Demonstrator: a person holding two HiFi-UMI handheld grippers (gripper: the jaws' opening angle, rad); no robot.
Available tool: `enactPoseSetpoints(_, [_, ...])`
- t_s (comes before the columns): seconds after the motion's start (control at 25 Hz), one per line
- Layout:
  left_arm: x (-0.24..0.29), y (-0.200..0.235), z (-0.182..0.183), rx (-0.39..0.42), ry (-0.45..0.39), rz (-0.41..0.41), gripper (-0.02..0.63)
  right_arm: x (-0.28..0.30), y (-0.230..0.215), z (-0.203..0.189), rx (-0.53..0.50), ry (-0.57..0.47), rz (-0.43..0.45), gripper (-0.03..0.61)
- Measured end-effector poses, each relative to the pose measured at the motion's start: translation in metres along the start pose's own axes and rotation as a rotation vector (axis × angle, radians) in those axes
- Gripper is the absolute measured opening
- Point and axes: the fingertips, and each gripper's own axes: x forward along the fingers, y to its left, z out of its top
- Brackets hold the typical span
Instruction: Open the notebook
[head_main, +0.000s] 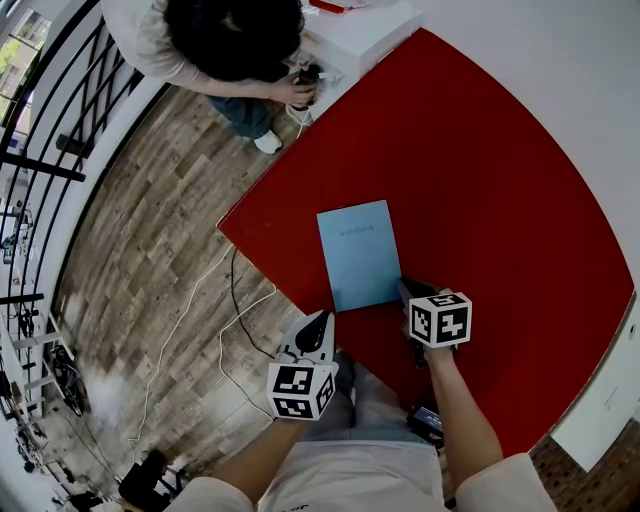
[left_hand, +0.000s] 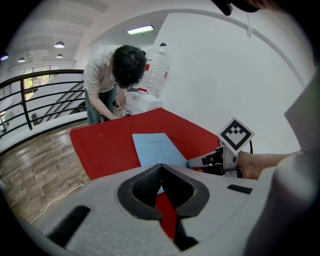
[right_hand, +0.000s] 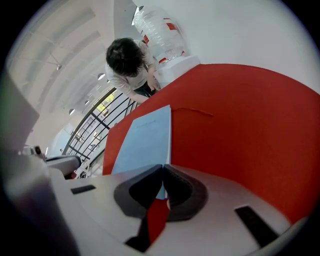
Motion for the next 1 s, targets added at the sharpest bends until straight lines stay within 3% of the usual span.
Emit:
enactPoseSetpoints(0.32, [0.001,0.001,-0.004,-0.002,0.007,0.003,0.006,-0.007,0.003,0.006,0.032,-0.043,0.020,0.012])
enactPoseSetpoints(0.6, [-0.006,0.000,0.001,0.001,-0.015,0.004,0.006,-0.038,0.000,0.018,-0.017,-0.101,-0.053,0.008])
enactPoseSetpoints(0.76, [-0.012,0.003,0.003,-0.003,-0.025,0.008,0.006,-0.061,0.012,0.027,-0.096,-0.133,-0.083,0.008])
enactPoseSetpoints(1.0, [-0.025,0.003,0.000,-0.009,-0.040,0.015,0.006,-0.084,0.075,0.036,-0.234,-0.173,-0.030,0.008])
